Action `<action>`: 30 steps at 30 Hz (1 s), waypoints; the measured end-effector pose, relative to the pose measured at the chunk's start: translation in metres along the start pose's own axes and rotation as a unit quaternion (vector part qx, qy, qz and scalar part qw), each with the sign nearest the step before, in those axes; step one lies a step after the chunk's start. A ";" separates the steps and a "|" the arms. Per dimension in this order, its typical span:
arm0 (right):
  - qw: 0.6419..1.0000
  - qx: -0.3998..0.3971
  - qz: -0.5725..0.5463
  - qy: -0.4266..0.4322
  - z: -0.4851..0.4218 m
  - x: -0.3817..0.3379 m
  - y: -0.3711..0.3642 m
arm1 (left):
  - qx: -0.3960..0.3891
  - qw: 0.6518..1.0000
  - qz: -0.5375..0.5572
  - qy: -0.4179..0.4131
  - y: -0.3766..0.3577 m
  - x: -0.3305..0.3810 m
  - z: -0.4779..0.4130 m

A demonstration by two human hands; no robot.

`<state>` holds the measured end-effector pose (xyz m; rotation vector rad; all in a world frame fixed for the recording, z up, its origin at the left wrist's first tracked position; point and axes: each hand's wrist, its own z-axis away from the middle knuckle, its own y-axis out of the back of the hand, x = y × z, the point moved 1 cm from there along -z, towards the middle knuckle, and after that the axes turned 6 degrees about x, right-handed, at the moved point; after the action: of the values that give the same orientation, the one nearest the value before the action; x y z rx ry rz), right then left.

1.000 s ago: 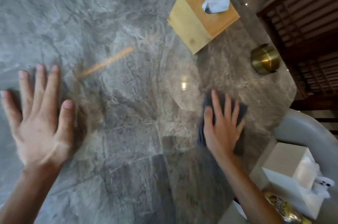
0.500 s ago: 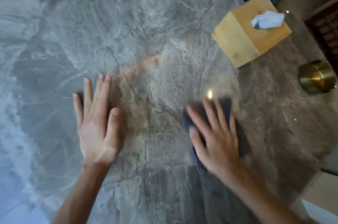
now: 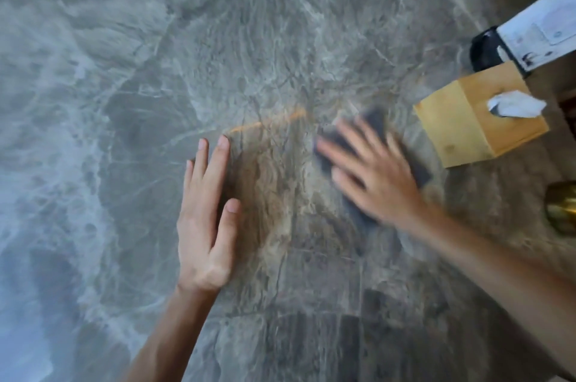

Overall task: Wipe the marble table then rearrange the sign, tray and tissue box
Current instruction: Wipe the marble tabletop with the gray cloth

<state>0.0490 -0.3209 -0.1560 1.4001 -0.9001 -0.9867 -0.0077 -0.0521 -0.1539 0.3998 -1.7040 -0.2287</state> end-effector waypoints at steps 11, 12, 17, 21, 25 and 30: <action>0.985 -0.086 -0.025 0.145 0.080 -0.037 0.009 | 0.005 0.999 0.040 0.036 0.001 -0.001 0.002; 0.997 -0.050 -0.020 0.051 0.051 -0.015 0.006 | 0.009 0.998 0.044 0.036 0.001 -0.001 0.002; 0.989 0.050 -0.023 -0.140 -0.062 -0.051 -0.004 | 0.009 0.998 0.044 0.033 0.000 -0.001 0.003; 0.972 -0.079 -0.046 0.215 0.119 -0.125 0.006 | 0.007 0.998 0.045 0.033 0.002 -0.001 0.003; 0.979 -0.082 -0.013 0.186 0.143 -0.048 0.009 | 0.006 0.999 0.044 0.024 0.002 -0.001 0.003; 0.979 0.045 -0.019 -0.196 -0.052 -0.022 0.000 | 0.006 0.999 0.033 0.018 0.000 -0.002 0.003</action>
<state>0.0895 -0.2816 -0.1541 1.3224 -1.2241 -1.2912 -0.0104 -0.0512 -0.1558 0.3540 -1.6810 -0.1620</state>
